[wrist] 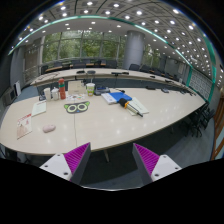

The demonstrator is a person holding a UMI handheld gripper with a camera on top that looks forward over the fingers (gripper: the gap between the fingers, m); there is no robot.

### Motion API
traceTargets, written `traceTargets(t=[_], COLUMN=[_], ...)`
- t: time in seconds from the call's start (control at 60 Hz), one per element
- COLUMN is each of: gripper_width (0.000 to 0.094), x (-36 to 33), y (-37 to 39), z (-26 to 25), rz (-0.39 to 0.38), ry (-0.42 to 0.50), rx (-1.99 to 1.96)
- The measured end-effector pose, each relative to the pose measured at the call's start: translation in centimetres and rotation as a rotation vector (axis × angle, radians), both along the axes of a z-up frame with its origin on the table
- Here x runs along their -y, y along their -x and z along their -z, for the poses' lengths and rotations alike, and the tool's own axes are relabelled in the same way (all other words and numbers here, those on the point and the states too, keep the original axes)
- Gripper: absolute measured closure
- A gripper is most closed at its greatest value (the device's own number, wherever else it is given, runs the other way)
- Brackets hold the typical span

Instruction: Arrange mouse

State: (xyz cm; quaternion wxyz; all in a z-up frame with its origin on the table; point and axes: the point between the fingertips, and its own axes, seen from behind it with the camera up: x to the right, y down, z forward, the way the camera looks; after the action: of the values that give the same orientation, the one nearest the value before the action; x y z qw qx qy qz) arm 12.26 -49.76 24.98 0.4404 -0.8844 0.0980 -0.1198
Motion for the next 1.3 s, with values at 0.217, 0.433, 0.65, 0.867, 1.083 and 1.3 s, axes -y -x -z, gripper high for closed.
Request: traceTargets(t=[0.217, 0.433, 0.65, 0.867, 1.083, 1.3], gripper_width=[0.0081, 0.0084, 0.0078, 0.0081, 0.0085, 0.0094], x=[-1.6, -5.8, -15.2, -24.5, -31.0, -36.1], y=[5.8, 16.2, 29.1, 35.9, 37.7, 37.5], z=[5.3, 12.3, 18.8, 23.8, 25.8, 26.1], rz=[-0.067, -0.179, -0.263, -0.278, -0.264, -0.258], ry=[0.054, 0.099, 0.053, -0.003, -0.018, 0.004], rx=[-0.037, -0.088, -0.184, -0.203, -0.168, -0.116])
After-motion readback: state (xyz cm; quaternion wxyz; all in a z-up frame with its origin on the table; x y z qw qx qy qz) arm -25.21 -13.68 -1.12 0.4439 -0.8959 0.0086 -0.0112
